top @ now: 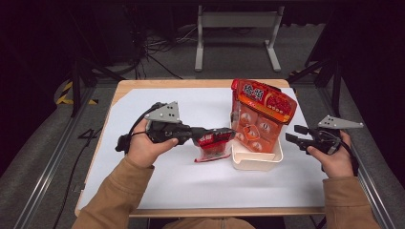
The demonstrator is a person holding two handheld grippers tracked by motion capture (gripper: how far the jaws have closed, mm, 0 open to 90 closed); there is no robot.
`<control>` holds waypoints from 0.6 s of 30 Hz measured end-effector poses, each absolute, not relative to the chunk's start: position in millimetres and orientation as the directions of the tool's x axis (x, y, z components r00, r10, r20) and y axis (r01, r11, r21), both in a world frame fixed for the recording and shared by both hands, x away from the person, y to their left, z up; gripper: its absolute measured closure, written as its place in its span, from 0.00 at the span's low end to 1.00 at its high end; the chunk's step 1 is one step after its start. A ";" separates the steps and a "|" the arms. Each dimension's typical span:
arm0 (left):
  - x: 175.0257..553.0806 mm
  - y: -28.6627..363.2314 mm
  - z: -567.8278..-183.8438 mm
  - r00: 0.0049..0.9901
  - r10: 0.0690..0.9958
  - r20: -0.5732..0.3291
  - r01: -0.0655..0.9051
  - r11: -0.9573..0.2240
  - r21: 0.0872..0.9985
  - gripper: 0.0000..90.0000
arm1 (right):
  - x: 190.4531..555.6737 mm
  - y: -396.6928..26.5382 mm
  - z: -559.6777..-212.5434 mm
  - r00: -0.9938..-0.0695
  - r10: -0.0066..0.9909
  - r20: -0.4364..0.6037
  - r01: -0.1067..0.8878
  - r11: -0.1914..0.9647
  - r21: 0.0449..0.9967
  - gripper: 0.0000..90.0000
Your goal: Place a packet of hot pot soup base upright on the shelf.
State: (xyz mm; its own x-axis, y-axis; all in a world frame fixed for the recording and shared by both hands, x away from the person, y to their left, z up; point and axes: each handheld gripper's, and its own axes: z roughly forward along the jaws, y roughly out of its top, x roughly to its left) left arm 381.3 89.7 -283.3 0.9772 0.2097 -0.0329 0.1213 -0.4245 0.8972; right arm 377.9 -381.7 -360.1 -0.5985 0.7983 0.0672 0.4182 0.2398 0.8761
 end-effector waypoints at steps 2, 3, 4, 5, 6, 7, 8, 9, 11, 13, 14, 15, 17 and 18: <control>382.3 88.3 -282.8 0.977 0.211 -0.030 0.119 -0.426 0.897 1.00 | 378.0 -381.9 -360.1 -0.598 0.798 0.069 0.420 0.238 0.876 0.49; 383.2 86.5 -282.5 0.977 0.210 -0.030 0.119 -0.424 0.898 1.00 | 378.2 -382.2 -360.2 -0.598 0.799 0.069 0.419 0.238 0.876 0.49; 383.6 85.5 -282.1 0.977 0.211 -0.030 0.119 -0.423 0.898 1.00 | 378.4 -382.4 -360.2 -0.598 0.798 0.072 0.420 0.235 0.877 0.49; 384.2 84.4 -281.5 0.977 0.209 -0.028 0.117 -0.422 0.899 1.00 | 378.6 -382.5 -360.2 -0.598 0.798 0.072 0.419 0.235 0.877 0.49; 384.3 83.3 -280.4 0.977 0.209 -0.028 0.116 -0.421 0.900 1.00 | 378.9 -382.8 -360.2 -0.600 0.797 0.071 0.418 0.236 0.877 0.49; 384.4 82.5 -279.4 0.978 0.209 -0.029 0.116 -0.419 0.901 1.00 | 379.3 -383.0 -360.3 -0.600 0.797 0.070 0.418 0.237 0.877 0.49; 384.7 81.6 -278.3 0.978 0.206 -0.026 0.112 -0.416 0.903 1.00 | 379.4 -383.0 -360.3 -0.599 0.798 0.072 0.419 0.236 0.877 0.49; 384.9 80.2 -277.1 0.978 0.208 -0.029 0.114 -0.411 0.904 1.00 | 379.7 -383.2 -360.4 -0.599 0.797 0.072 0.419 0.236 0.877 0.49; 384.9 77.0 -275.2 0.979 0.201 -0.030 0.111 -0.401 0.909 1.00 | 380.2 -383.2 -360.6 -0.598 0.798 0.075 0.421 0.234 0.876 0.49; 384.4 73.4 -273.7 0.981 0.193 -0.026 0.102 -0.399 0.911 1.00 | 381.0 -383.1 -361.1 -0.598 0.798 0.074 0.422 0.235 0.876 0.49; 384.4 73.4 -273.7 0.981 0.193 -0.026 0.102 -0.399 0.911 1.00 | 381.0 -382.8 -361.2 -0.598 0.798 0.074 0.422 0.236 0.875 0.49; 383.8 70.6 -272.9 0.981 0.192 -0.021 0.096 -0.391 0.915 1.00 | 380.9 -382.5 -361.2 -0.599 0.797 0.073 0.422 0.237 0.875 0.49; 383.6 68.3 -271.8 0.982 0.189 -0.020 0.092 -0.380 0.920 1.00 | 380.6 -382.2 -361.1 -0.598 0.798 0.076 0.424 0.235 0.875 0.49; 383.6 68.3 -271.8 0.982 0.189 -0.020 0.092 -0.380 0.920 1.00 | 380.6 -382.2 -361.1 -0.598 0.798 0.076 0.424 0.235 0.875 0.49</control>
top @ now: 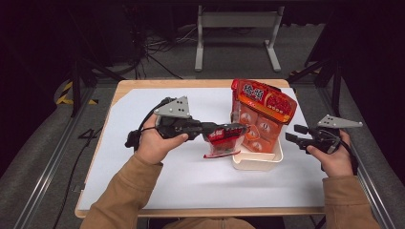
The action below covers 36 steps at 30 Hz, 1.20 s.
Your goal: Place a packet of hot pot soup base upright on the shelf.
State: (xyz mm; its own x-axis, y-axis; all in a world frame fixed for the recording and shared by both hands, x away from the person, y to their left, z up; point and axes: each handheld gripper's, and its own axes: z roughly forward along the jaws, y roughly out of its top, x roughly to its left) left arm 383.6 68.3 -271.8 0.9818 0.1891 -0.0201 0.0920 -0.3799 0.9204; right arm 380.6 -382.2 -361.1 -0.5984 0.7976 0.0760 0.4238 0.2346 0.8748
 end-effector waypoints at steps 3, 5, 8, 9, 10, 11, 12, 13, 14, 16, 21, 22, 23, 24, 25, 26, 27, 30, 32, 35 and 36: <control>384.2 63.5 -268.6 0.984 0.178 -0.014 0.080 -0.370 0.926 1.00 | 380.0 -381.7 -360.9 -0.599 0.797 0.079 0.424 0.232 0.875 0.49; 384.2 62.0 -267.8 0.985 0.174 -0.014 0.079 -0.370 0.926 1.00 | 379.8 -381.8 -361.0 -0.599 0.797 0.079 0.425 0.233 0.875 0.49; 384.0 57.2 -266.2 0.987 0.161 -0.011 0.070 -0.365 0.928 1.00 | 379.6 -382.5 -361.1 -0.596 0.799 0.079 0.425 0.231 0.875 0.49; 383.8 53.2 -265.5 0.988 0.152 -0.003 0.058 -0.362 0.930 1.00 | 379.6 -382.7 -361.3 -0.596 0.799 0.079 0.425 0.230 0.875 0.49; 383.8 53.2 -265.5 0.988 0.152 -0.003 0.058 -0.362 0.930 1.00 | 379.6 -382.7 -361.3 -0.596 0.799 0.079 0.425 0.230 0.875 0.49; 383.9 50.9 -265.3 0.989 0.148 0.002 0.051 -0.360 0.932 1.00 | 379.7 -382.8 -361.4 -0.595 0.799 0.080 0.426 0.230 0.875 0.49; 384.1 49.1 -265.3 0.990 0.143 0.004 0.048 -0.358 0.933 1.00 | 379.7 -382.7 -361.7 -0.595 0.800 0.083 0.429 0.229 0.874 0.49; 384.8 47.5 -265.3 0.991 0.136 0.007 0.043 -0.358 0.933 1.00 | 379.9 -382.6 -361.9 -0.595 0.800 0.083 0.430 0.229 0.874 0.49; 385.3 45.9 -265.5 0.991 0.132 0.005 0.043 -0.356 0.934 1.00 | 380.1 -382.3 -362.2 -0.596 0.799 0.082 0.429 0.230 0.874 0.49; 386.5 42.3 -266.1 0.992 0.127 -0.006 0.051 -0.352 0.935 0.99 | 380.4 -381.7 -362.6 -0.597 0.798 0.082 0.429 0.231 0.873 0.49; 387.9 33.1 -265.1 0.992 0.123 0.004 0.041 -0.359 0.932 1.00 | 380.8 -382.3 -363.4 -0.597 0.798 0.085 0.430 0.229 0.873 0.48; 388.1 32.0 -264.9 0.993 0.121 0.006 0.038 -0.360 0.932 1.00 | 380.7 -382.7 -363.5 -0.595 0.799 0.086 0.432 0.228 0.873 0.48; 388.5 29.9 -264.6 0.993 0.118 0.009 0.035 -0.359 0.933 1.00 | 380.6 -382.9 -363.6 -0.595 0.799 0.086 0.432 0.227 0.873 0.48; 388.9 27.9 -264.5 0.993 0.118 0.010 0.033 -0.356 0.934 1.00 | 380.4 -383.2 -363.8 -0.593 0.800 0.088 0.434 0.226 0.872 0.48; 389.3 26.6 -264.5 0.993 0.117 0.012 0.031 -0.355 0.934 1.00 | 380.2 -383.7 -364.2 -0.592 0.801 0.088 0.434 0.225 0.872 0.48; 389.6 24.6 -264.6 0.993 0.117 0.014 0.028 -0.353 0.935 1.00 | 380.1 -384.1 -364.4 -0.592 0.802 0.087 0.434 0.226 0.872 0.48; 390.0 22.9 -264.7 0.993 0.116 0.017 0.025 -0.349 0.937 1.00 | 379.8 -384.5 -364.6 -0.589 0.803 0.091 0.437 0.222 0.872 0.48; 391.0 17.1 -265.5 0.994 0.105 0.022 0.016 -0.342 0.940 1.00 | 379.8 -385.6 -365.4 -0.587 0.805 0.089 0.437 0.222 0.871 0.48; 391.8 12.8 -266.2 0.995 0.098 0.024 0.011 -0.341 0.940 1.00 | 379.7 -386.2 -365.7 -0.585 0.806 0.092 0.439 0.219 0.872 0.48; 393.4 7.3 -267.2 0.996 0.091 0.025 0.007 -0.339 0.941 1.00 | 379.5 -386.8 -365.7 -0.583 0.807 0.095 0.439 0.215 0.872 0.48; 393.8 5.7 -267.7 0.996 0.090 0.024 0.008 -0.336 0.942 1.00 | 379.5 -387.2 -365.5 -0.583 0.807 0.093 0.438 0.216 0.872 0.48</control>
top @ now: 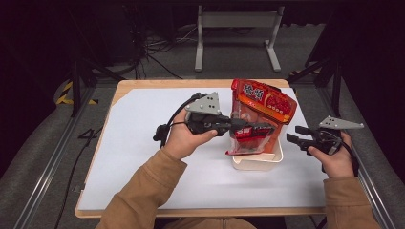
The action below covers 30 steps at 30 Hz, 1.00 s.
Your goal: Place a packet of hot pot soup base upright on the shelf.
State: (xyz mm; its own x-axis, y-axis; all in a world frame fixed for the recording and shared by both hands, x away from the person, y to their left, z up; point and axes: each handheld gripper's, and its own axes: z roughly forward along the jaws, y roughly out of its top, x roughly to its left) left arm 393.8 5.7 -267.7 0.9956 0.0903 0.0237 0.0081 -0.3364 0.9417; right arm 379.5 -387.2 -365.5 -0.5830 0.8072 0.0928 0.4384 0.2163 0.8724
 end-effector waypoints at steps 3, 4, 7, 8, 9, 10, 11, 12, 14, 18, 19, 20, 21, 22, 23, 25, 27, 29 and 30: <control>395.1 0.1 -269.6 0.995 0.094 0.021 0.012 -0.337 0.941 1.00 | 379.5 -387.3 -365.2 -0.584 0.806 0.093 0.438 0.216 0.873 0.48; 395.4 -1.2 -270.1 0.995 0.094 0.022 0.011 -0.335 0.942 1.00 | 379.5 -387.3 -365.1 -0.584 0.806 0.093 0.437 0.216 0.873 0.48; 396.3 -6.2 -272.1 0.996 0.084 0.023 0.007 -0.335 0.942 1.00 | 379.6 -387.3 -365.3 -0.584 0.806 0.095 0.439 0.215 0.872 0.48; 396.4 -7.8 -272.6 0.996 0.082 0.024 0.005 -0.335 0.942 1.00 | 379.8 -387.3 -365.3 -0.584 0.806 0.096 0.439 0.214 0.873 0.48; 396.7 -8.9 -272.9 0.997 0.079 0.024 0.004 -0.336 0.942 1.00 | 380.1 -387.5 -365.5 -0.584 0.806 0.095 0.438 0.214 0.873 0.48; 396.9 -10.3 -273.3 0.997 0.075 0.025 0.001 -0.336 0.942 1.00 | 380.1 -387.5 -365.5 -0.584 0.806 0.095 0.438 0.214 0.873 0.48; 397.1 -12.0 -273.9 0.997 0.076 0.025 0.001 -0.333 0.943 1.00 | 380.1 -387.5 -365.5 -0.584 0.806 0.095 0.439 0.214 0.873 0.48; 397.5 -13.0 -274.2 0.997 0.072 0.026 0.000 -0.332 0.943 1.00 | 380.2 -387.7 -365.6 -0.584 0.806 0.094 0.438 0.216 0.873 0.48; 398.4 -15.5 -275.1 0.997 0.067 0.028 -0.005 -0.329 0.944 1.00 | 380.1 -387.6 -365.4 -0.584 0.806 0.096 0.438 0.213 0.873 0.48; 399.7 -20.7 -278.8 0.998 0.060 0.025 -0.004 -0.319 0.948 1.00 | 379.8 -387.5 -365.2 -0.584 0.806 0.098 0.439 0.212 0.873 0.48; 400.2 -21.6 -279.6 0.998 0.057 0.029 -0.009 -0.321 0.947 1.00 | 379.7 -387.6 -365.1 -0.584 0.806 0.098 0.439 0.212 0.873 0.48; 400.4 -22.9 -280.9 0.998 0.056 0.026 -0.006 -0.320 0.947 1.00 | 379.7 -387.7 -365.1 -0.584 0.806 0.098 0.439 0.212 0.873 0.48; 401.1 -24.0 -282.1 0.998 0.049 0.028 -0.011 -0.319 0.948 1.00 | 379.8 -387.9 -365.1 -0.585 0.805 0.096 0.437 0.213 0.874 0.48; 401.5 -24.8 -283.1 0.998 0.049 0.029 -0.012 -0.318 0.948 1.00 | 379.8 -388.1 -365.1 -0.585 0.805 0.096 0.437 0.213 0.874 0.48; 402.5 -26.4 -284.9 0.998 0.048 0.028 -0.012 -0.313 0.950 1.00 | 379.8 -388.2 -365.1 -0.585 0.806 0.095 0.435 0.213 0.875 0.48; 404.1 -27.8 -286.5 0.999 0.042 0.029 -0.014 -0.309 0.951 1.00 | 379.7 -388.3 -364.9 -0.586 0.804 0.096 0.434 0.213 0.875 0.48; 406.0 -30.0 -288.9 0.999 0.044 0.026 -0.012 -0.305 0.952 1.00 | 379.8 -388.1 -364.8 -0.587 0.803 0.099 0.435 0.210 0.876 0.48; 406.6 -32.1 -291.1 0.999 0.042 0.023 -0.009 -0.303 0.953 1.00 | 380.0 -386.8 -364.4 -0.587 0.803 0.099 0.434 0.209 0.876 0.48; 406.7 -33.3 -292.3 0.999 0.044 0.025 -0.010 -0.303 0.953 1.00 | 380.0 -386.2 -364.3 -0.589 0.802 0.100 0.435 0.211 0.875 0.48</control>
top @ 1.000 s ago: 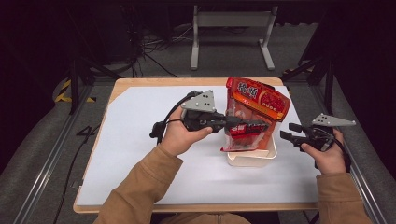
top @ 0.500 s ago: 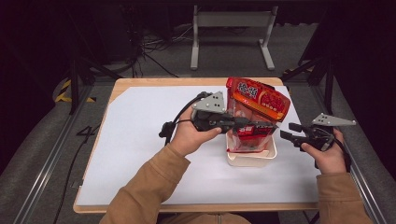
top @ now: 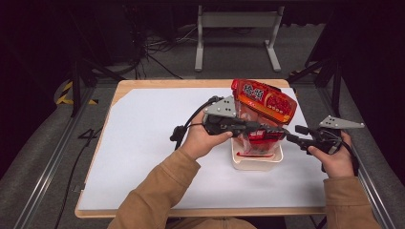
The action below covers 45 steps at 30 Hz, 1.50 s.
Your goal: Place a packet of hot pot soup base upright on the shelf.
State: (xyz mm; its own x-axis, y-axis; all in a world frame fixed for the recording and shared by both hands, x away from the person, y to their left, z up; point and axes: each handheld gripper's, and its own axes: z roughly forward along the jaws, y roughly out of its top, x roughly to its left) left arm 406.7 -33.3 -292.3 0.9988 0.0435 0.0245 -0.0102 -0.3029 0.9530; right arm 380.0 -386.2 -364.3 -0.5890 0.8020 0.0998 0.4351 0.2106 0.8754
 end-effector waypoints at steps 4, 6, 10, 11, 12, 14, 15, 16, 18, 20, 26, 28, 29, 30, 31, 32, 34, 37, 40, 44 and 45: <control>406.9 -36.7 -295.7 0.999 0.043 0.023 -0.009 -0.302 0.953 1.00 | 380.4 -387.2 -365.1 -0.586 0.804 0.099 0.437 0.211 0.874 0.47; 406.8 -38.9 -297.8 0.999 0.043 0.023 -0.008 -0.304 0.953 1.00 | 380.3 -387.9 -365.3 -0.583 0.806 0.103 0.440 0.207 0.874 0.47; 407.7 -42.2 -304.1 0.999 0.043 0.018 -0.003 -0.307 0.952 1.00 | 380.2 -388.1 -364.8 -0.585 0.805 0.102 0.436 0.206 0.876 0.47; 407.8 -42.9 -305.5 0.999 0.046 0.013 0.001 -0.302 0.953 1.00 | 380.2 -387.8 -364.7 -0.584 0.806 0.100 0.436 0.207 0.876 0.47; 408.1 -43.2 -307.1 0.999 0.047 0.012 0.003 -0.300 0.954 1.00 | 380.1 -387.8 -364.7 -0.584 0.806 0.099 0.436 0.208 0.875 0.47; 408.6 -43.7 -309.5 0.999 0.046 0.007 0.007 -0.302 0.953 1.00 | 380.0 -387.6 -364.7 -0.583 0.806 0.103 0.439 0.206 0.875 0.47; 408.8 -44.0 -310.8 0.999 0.047 0.005 0.010 -0.302 0.953 1.00 | 380.0 -387.7 -364.8 -0.582 0.806 0.103 0.439 0.206 0.874 0.47; 409.2 -44.1 -312.0 0.999 0.047 0.007 0.007 -0.304 0.953 1.00 | 380.1 -388.0 -364.8 -0.584 0.805 0.103 0.438 0.206 0.875 0.47; 409.6 -44.5 -314.2 0.999 0.048 0.004 0.011 -0.304 0.953 1.00 | 380.1 -388.5 -364.8 -0.583 0.806 0.103 0.439 0.205 0.875 0.47; 410.1 -44.8 -316.3 0.999 0.048 0.002 0.013 -0.301 0.953 1.00 | 380.1 -388.6 -364.9 -0.582 0.807 0.103 0.439 0.205 0.875 0.47; 412.0 -45.4 -323.1 0.999 0.052 -0.009 0.025 -0.310 0.950 0.99 | 380.4 -388.2 -365.3 -0.583 0.806 0.105 0.440 0.205 0.874 0.47; 412.3 -45.4 -324.4 0.998 0.055 -0.012 0.028 -0.312 0.950 0.99 | 380.6 -388.3 -365.4 -0.583 0.806 0.105 0.440 0.205 0.874 0.47; 412.7 -45.6 -325.4 0.998 0.054 -0.014 0.030 -0.312 0.950 0.99 | 380.8 -388.6 -365.7 -0.583 0.806 0.101 0.439 0.208 0.874 0.47; 413.1 -45.6 -326.4 0.998 0.055 -0.016 0.032 -0.315 0.949 0.99 | 380.9 -388.6 -365.8 -0.584 0.806 0.101 0.439 0.208 0.874 0.47; 413.7 -45.6 -327.3 0.999 0.051 -0.017 0.032 -0.321 0.946 0.99 | 381.0 -388.6 -365.9 -0.584 0.806 0.101 0.439 0.208 0.874 0.47; 414.0 -45.7 -328.7 0.999 0.050 -0.020 0.035 -0.327 0.944 0.99 | 381.0 -388.7 -365.9 -0.583 0.806 0.105 0.440 0.205 0.874 0.47; 416.2 -44.6 -333.0 0.998 0.055 -0.032 0.049 -0.341 0.939 0.99 | 380.6 -389.5 -365.7 -0.583 0.805 0.111 0.442 0.200 0.875 0.47; 417.5 -43.7 -335.4 0.998 0.057 -0.037 0.055 -0.346 0.937 0.99 | 380.6 -389.9 -365.8 -0.582 0.806 0.111 0.442 0.199 0.874 0.47; 418.0 -42.9 -338.0 0.997 0.061 -0.040 0.059 -0.353 0.934 0.99 | 380.8 -389.7 -366.1 -0.582 0.805 0.111 0.443 0.199 0.874 0.47; 419.1 -40.7 -341.2 0.996 0.068 -0.062 0.083 -0.378 0.922 0.98 | 381.1 -389.9 -366.2 -0.583 0.805 0.111 0.443 0.200 0.874 0.47; 419.3 -40.2 -342.0 0.995 0.069 -0.073 0.094 -0.385 0.918 0.98 | 381.1 -390.0 -366.2 -0.582 0.805 0.111 0.443 0.200 0.874 0.47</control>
